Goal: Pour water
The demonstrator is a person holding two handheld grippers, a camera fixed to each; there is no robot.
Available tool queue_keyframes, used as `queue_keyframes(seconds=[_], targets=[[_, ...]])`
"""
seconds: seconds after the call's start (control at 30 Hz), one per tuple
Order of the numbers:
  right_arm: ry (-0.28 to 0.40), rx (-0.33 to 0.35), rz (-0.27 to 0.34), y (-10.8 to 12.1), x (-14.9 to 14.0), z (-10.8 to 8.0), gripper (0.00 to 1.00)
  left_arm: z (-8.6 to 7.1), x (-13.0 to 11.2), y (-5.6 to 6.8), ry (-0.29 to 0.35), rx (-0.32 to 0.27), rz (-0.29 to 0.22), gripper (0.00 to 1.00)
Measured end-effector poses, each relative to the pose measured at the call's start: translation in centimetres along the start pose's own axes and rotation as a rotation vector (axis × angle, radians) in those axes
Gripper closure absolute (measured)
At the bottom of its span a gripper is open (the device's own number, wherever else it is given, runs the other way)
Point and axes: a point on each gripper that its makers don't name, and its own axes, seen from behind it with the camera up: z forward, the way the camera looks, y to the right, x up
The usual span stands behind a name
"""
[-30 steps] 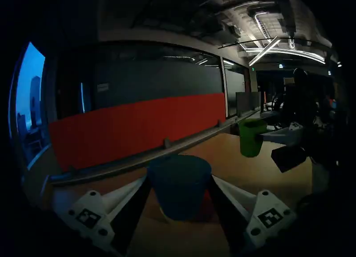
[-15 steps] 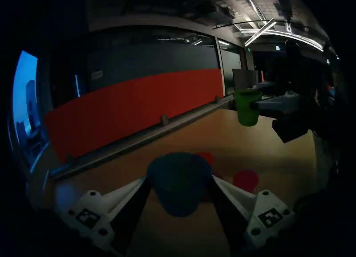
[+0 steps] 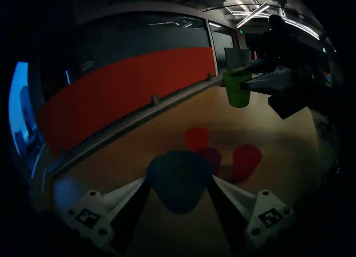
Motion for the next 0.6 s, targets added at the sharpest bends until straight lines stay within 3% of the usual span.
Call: queue_keyframes(seconds=[0.6], targets=[[-0.163, 0.021, -0.009, 0.8, -5.9, 2.1, 0.07, 2.8, -6.0, 1.7, -0.150, -0.065, 0.021, 0.13]])
